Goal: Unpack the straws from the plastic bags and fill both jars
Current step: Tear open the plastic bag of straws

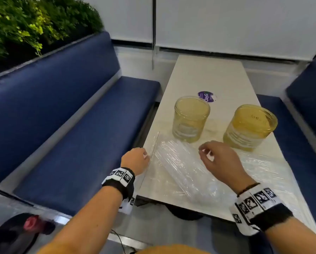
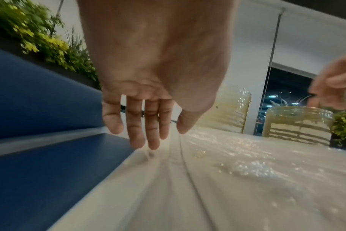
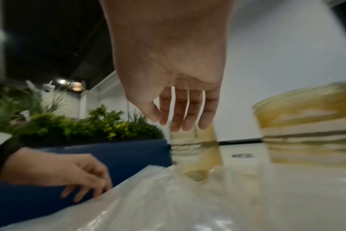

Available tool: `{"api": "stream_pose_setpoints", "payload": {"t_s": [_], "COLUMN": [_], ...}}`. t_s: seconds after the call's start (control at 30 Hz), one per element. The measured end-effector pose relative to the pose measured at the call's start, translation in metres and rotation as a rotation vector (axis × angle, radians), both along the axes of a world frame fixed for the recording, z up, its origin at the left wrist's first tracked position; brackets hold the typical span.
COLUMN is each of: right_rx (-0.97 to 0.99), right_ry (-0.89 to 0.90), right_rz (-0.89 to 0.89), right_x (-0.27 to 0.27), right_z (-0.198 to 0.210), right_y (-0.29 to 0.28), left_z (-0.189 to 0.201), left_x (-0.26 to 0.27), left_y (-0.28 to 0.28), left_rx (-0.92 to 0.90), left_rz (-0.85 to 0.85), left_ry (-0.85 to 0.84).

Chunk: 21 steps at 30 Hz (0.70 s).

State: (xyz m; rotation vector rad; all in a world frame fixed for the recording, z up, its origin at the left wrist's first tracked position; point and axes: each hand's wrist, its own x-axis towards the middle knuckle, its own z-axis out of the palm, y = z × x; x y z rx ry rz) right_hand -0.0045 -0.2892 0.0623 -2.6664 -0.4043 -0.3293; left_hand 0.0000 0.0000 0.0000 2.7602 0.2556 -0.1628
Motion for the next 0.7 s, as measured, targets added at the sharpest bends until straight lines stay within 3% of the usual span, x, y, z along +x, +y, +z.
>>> {"api": "stream_pose_setpoints", "payload": {"t_s": [0.1, 0.27, 0.53, 0.6, 0.7], "right_rx": [-0.141, -0.352, -0.213, -0.088, 0.125], "right_ry": [0.081, 0.269, 0.171, 0.070, 0.099], "right_rz": [0.128, 0.034, 0.015, 0.039, 0.201], "right_x": [0.023, 0.042, 0.044, 0.040, 0.032], "right_z": [-0.021, -0.051, -0.048, -0.036, -0.008], "right_y": [0.047, 0.087, 0.091, 0.091, 0.095], "left_z": [0.001, 0.003, 0.028, 0.041, 0.066], "left_x": [0.007, 0.013, 0.010, 0.008, 0.007], "left_y": [-0.008, -0.006, -0.011, -0.016, -0.025], "left_rx": [0.067, -0.031, -0.211, -0.277, -0.443], "left_rz": [-0.046, -0.011, -0.022, -0.054, -0.107], "left_ry": [0.084, 0.105, -0.099, -0.193, -0.293]}}
